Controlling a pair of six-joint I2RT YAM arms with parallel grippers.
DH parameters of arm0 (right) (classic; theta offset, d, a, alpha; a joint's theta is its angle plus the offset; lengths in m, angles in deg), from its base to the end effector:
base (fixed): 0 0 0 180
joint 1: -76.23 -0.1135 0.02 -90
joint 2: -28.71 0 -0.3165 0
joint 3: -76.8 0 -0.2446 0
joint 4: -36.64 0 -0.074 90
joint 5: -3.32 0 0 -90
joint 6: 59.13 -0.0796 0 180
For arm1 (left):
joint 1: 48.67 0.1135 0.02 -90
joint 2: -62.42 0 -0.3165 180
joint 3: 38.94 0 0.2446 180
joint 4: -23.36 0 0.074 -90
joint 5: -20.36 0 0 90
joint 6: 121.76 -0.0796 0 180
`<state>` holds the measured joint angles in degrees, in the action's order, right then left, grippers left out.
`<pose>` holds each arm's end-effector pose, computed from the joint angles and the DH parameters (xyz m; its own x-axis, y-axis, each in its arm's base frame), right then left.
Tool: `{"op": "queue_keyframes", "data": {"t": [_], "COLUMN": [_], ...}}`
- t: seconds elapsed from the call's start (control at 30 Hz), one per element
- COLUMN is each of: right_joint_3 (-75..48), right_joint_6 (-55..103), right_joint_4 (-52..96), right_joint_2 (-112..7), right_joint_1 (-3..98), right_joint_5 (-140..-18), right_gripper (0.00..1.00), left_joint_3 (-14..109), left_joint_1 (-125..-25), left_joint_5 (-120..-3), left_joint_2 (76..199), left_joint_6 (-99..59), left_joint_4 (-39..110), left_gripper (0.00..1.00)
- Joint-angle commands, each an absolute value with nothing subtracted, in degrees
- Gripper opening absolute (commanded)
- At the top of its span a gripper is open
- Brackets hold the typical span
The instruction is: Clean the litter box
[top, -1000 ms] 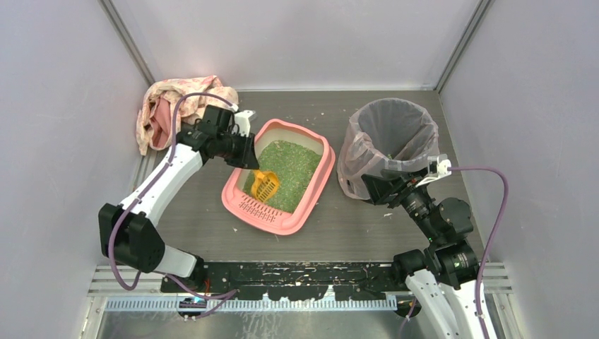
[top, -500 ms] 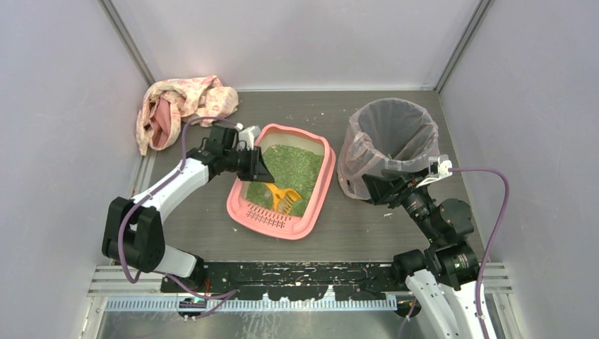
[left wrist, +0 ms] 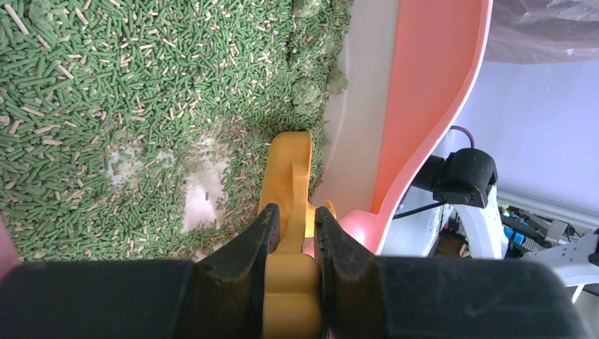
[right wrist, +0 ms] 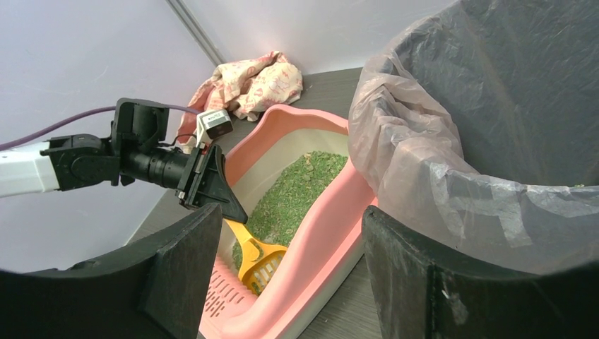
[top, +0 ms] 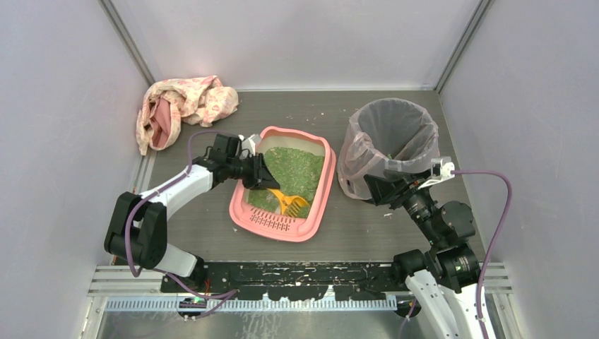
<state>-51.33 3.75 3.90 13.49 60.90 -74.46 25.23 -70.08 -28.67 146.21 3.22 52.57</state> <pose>0.0556 0.0327 0.3529 -0.1521 0.4203 -0.8946 -0.4412 0.7810 0.4419 0.2644 -0.1597 0.2451 -0.9626 -0.0875 -0.2564 0.1533 0.6044 -0.7818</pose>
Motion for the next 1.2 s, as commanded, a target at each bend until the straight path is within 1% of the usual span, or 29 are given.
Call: {"op": "queue_keyframes", "data": {"t": [0.0, 0.23, 0.57, 0.93, 1.17], "right_joint_3": [-50.8, -50.8, -50.4, -49.9, -50.1], "right_joint_6": [4.0, 4.1, 4.3, 4.6, 4.7], "right_joint_4": [5.4, 5.2, 5.0, 4.9, 5.2], "right_joint_2": [14.2, 14.3, 13.8, 12.8, 12.3], "right_joint_1": [60.6, 60.6, 60.6, 60.6, 60.6], "right_joint_5": [-75.5, -75.6, -75.6, -75.6, -75.4], "right_gripper": [0.77, 0.77, 0.77, 0.77, 0.77], "left_joint_3": [25.9, 27.1, 28.5, 27.7, 26.0], "left_joint_1": [-70.5, -66.3, -61.9, -55.0, -53.0], "left_joint_5": [-28.2, -28.6, -31.6, -28.1, -25.7], "left_joint_2": [144.7, 141.7, 140.8, 138.0, 137.0], "left_joint_6": [6.5, 11.5, 11.9, 19.6, 22.8], "left_joint_4": [50.2, 46.0, 46.1, 36.4, 31.4], "left_gripper": [0.00, 0.00, 0.00, 0.00, 0.00]}}
